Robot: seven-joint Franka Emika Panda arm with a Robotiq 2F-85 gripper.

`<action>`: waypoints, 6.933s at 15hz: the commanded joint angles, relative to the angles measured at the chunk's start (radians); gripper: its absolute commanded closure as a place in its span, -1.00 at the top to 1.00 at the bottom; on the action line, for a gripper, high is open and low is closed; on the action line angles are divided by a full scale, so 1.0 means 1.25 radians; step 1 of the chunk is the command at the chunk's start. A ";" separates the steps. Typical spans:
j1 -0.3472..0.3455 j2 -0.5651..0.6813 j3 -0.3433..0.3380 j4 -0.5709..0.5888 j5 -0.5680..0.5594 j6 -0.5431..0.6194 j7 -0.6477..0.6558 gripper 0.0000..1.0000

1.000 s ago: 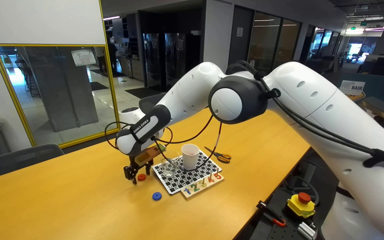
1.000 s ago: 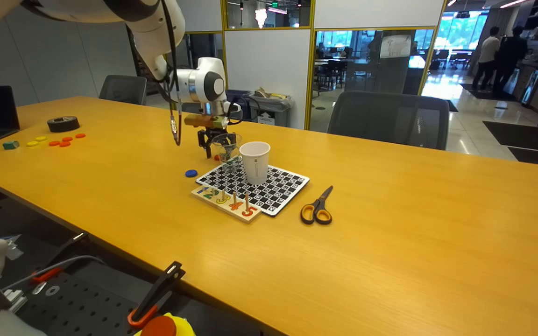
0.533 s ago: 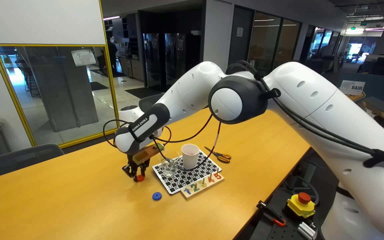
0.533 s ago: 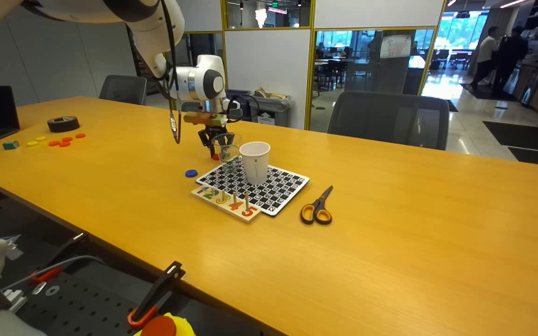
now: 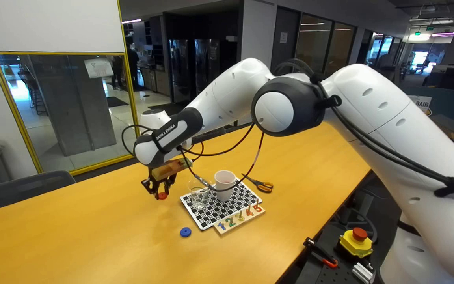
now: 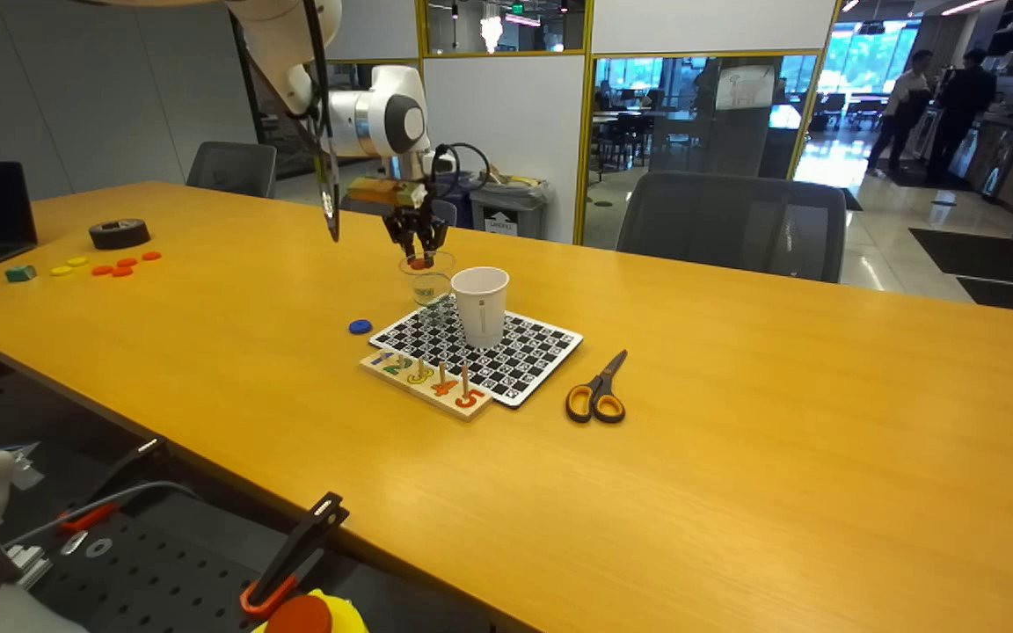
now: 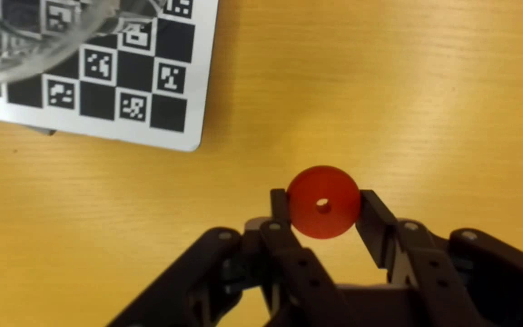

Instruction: Pick the rings and put them in the cup

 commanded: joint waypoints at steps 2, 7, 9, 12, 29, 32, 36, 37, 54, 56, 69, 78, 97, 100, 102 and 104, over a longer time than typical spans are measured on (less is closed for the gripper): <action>-0.002 -0.209 -0.039 -0.175 0.021 0.021 0.104 -0.65; 0.003 -0.386 -0.108 -0.364 -0.016 0.033 0.259 -0.65; -0.007 -0.442 -0.123 -0.445 -0.022 0.047 0.301 -0.65; -0.024 -0.499 -0.139 -0.548 -0.045 0.067 0.360 -0.64; -0.070 -0.457 -0.147 -0.635 -0.069 0.196 0.470 -0.64; -0.067 -0.451 -0.153 -0.635 -0.072 0.205 0.488 0.34; -0.061 -0.487 -0.147 -0.657 -0.073 0.199 0.486 0.76; -0.052 -0.512 -0.144 -0.673 -0.082 0.201 0.491 0.90; 0.020 -0.462 0.092 -0.757 0.175 0.297 0.358 1.00; 0.039 -0.399 0.066 -0.725 0.154 0.331 0.418 1.00; 0.142 -0.199 -0.063 -0.536 0.137 0.332 0.599 1.00; 0.143 -0.197 -0.069 -0.525 0.125 0.299 0.614 0.50; 0.060 -0.377 -0.050 -0.514 0.109 0.223 0.523 -0.58; 0.055 -0.413 -0.080 -0.520 0.067 0.222 0.547 -0.58; 0.053 -0.424 -0.098 -0.526 0.036 0.219 0.569 -0.58; 0.045 -0.422 -0.106 -0.524 0.017 0.194 0.585 -0.58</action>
